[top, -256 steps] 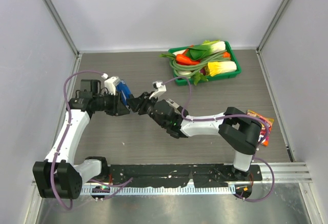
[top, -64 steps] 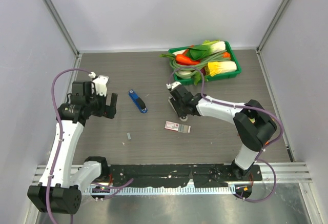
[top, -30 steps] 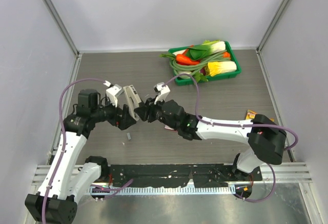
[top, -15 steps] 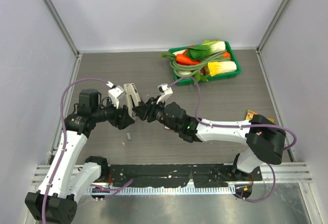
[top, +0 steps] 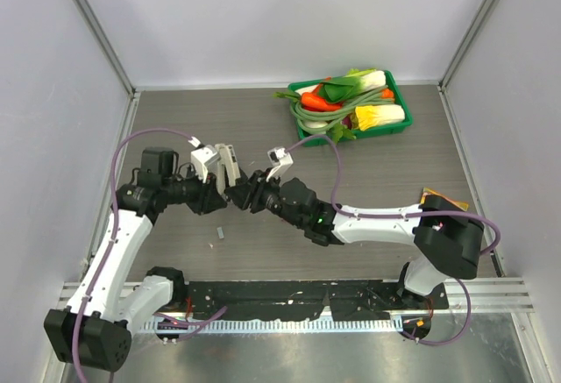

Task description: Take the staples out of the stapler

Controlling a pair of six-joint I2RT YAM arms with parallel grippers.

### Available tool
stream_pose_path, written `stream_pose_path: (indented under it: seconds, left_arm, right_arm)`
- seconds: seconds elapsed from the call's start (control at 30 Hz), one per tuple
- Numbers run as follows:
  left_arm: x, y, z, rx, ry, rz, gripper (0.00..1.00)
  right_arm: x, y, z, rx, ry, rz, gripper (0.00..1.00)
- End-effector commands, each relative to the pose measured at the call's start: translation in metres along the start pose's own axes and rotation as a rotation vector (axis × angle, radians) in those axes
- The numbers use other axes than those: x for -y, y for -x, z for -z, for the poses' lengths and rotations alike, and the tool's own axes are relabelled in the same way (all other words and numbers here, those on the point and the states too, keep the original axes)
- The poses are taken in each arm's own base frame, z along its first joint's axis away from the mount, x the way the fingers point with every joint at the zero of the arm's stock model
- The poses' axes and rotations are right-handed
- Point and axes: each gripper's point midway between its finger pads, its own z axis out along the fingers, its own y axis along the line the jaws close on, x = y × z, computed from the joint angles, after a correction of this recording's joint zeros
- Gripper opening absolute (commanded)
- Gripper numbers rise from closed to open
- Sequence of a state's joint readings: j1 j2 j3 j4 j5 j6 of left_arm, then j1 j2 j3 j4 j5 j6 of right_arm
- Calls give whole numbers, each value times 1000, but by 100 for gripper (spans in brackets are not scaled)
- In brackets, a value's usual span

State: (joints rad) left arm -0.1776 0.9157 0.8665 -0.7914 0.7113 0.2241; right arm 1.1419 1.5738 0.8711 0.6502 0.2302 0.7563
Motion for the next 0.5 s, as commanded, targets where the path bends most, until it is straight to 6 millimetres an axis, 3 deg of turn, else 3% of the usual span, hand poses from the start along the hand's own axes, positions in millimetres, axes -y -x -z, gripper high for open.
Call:
stream_pose_path:
  seconds: [0.0, 0.13, 0.47]
  left_arm:
    - [-2, 18, 4, 19, -1, -80, 17]
    - [-14, 16, 8, 38, 82, -124, 2]
    - [-53, 15, 18, 55, 325, -265, 1]
  right_arm:
    - [-45, 33, 10, 93, 151, -32, 1]
    - [-34, 33, 25, 86, 116, -9, 1]
    - [4, 22, 50, 1, 29, 91, 1]
